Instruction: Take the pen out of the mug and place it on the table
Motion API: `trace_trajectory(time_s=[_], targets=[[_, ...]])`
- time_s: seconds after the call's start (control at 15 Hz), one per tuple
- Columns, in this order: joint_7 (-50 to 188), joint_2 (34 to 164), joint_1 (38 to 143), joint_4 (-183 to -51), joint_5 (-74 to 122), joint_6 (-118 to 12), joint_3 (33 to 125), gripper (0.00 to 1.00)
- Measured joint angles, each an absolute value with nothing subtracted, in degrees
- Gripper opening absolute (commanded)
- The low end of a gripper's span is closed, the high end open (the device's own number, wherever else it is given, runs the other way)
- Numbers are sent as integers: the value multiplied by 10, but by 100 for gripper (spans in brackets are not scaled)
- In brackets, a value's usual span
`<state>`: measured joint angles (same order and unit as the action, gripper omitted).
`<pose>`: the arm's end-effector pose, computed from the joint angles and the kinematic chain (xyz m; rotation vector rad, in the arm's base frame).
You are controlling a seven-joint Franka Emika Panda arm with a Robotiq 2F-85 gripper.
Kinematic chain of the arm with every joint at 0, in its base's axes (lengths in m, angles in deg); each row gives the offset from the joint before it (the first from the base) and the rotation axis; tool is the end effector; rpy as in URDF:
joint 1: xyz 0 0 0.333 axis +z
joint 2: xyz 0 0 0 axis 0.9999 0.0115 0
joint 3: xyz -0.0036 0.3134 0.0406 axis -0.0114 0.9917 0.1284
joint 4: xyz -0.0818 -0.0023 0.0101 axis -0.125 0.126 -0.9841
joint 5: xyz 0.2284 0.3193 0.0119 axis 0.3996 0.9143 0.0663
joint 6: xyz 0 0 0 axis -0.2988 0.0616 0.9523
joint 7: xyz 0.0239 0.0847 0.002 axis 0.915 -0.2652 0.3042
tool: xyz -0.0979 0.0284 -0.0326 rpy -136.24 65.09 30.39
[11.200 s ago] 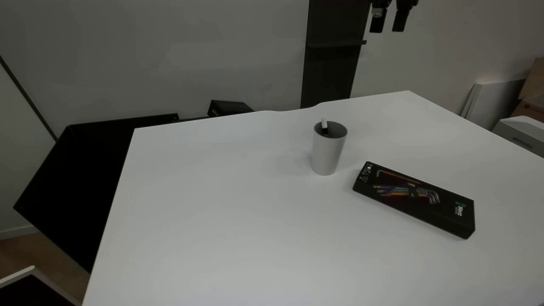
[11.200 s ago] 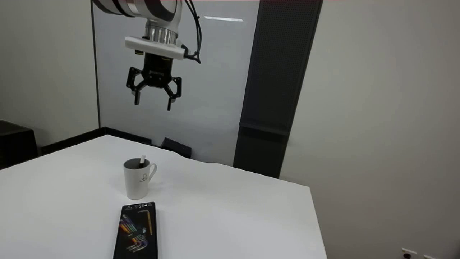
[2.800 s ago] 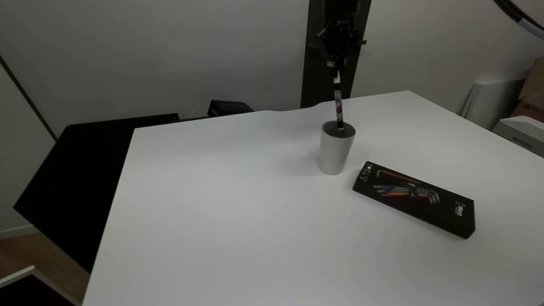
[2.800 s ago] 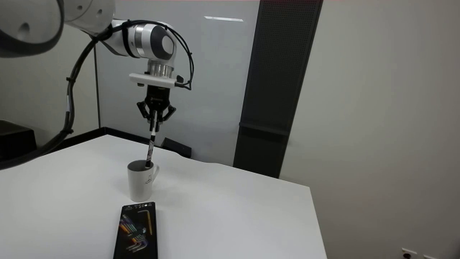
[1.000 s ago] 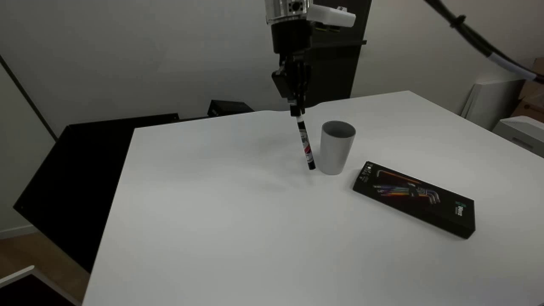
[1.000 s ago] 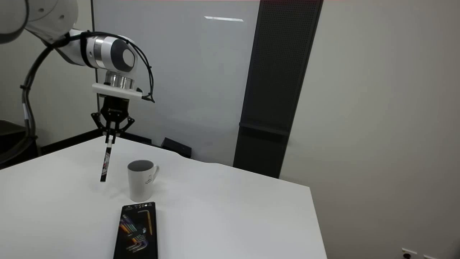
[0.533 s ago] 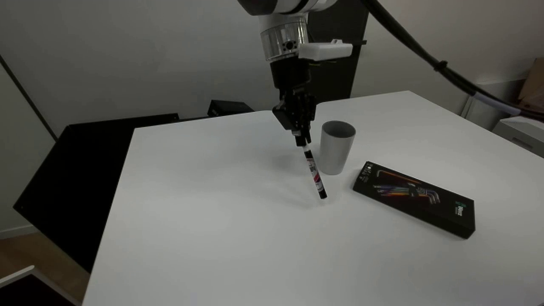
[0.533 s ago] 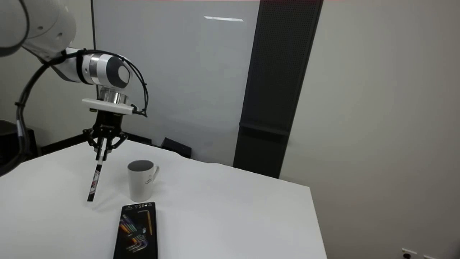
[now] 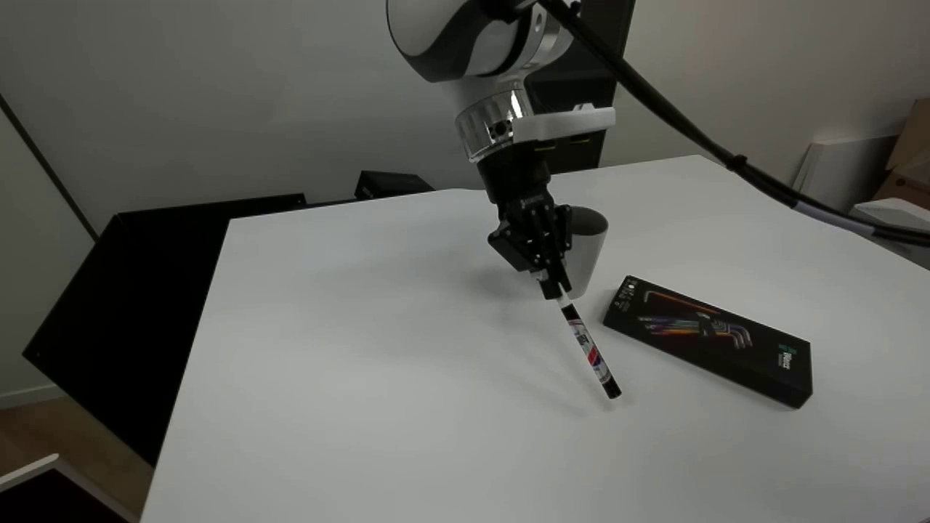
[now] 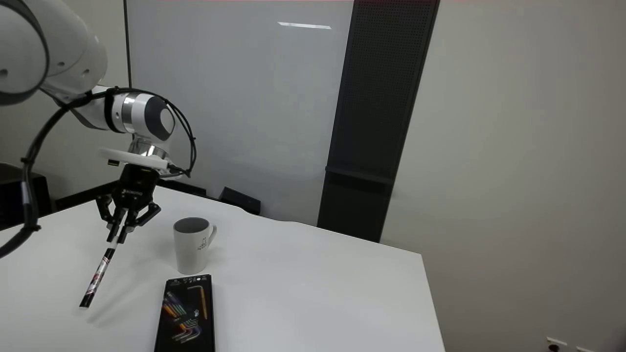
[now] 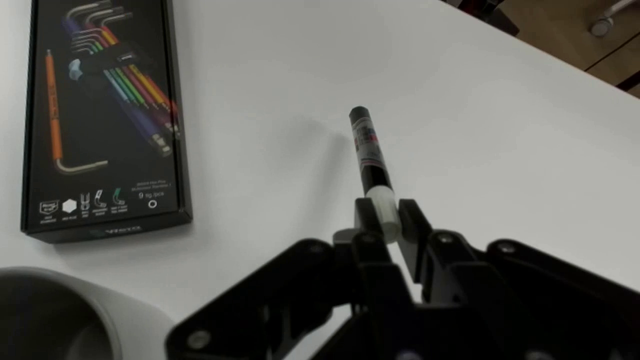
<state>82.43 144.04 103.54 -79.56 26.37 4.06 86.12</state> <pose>0.6708 0.1960 0.1759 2.8868 0.6573 -1.0450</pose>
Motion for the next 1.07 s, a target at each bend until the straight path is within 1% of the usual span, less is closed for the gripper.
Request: trace_trajectory(time_s=[0.07, 0.13, 0.47, 0.67, 0.73, 1.07], targets=[[823, 1444, 1035, -793, 264, 48, 861, 51], [823, 1448, 1035, -791, 264, 53, 862, 52], [823, 1455, 1037, -786, 262, 48, 860, 81], [822, 1450, 1040, -787, 259, -40, 859, 97], [820, 1446, 1041, -790, 261, -76, 859, 100], [764, 1410, 1038, -824, 300, -224, 858, 100]])
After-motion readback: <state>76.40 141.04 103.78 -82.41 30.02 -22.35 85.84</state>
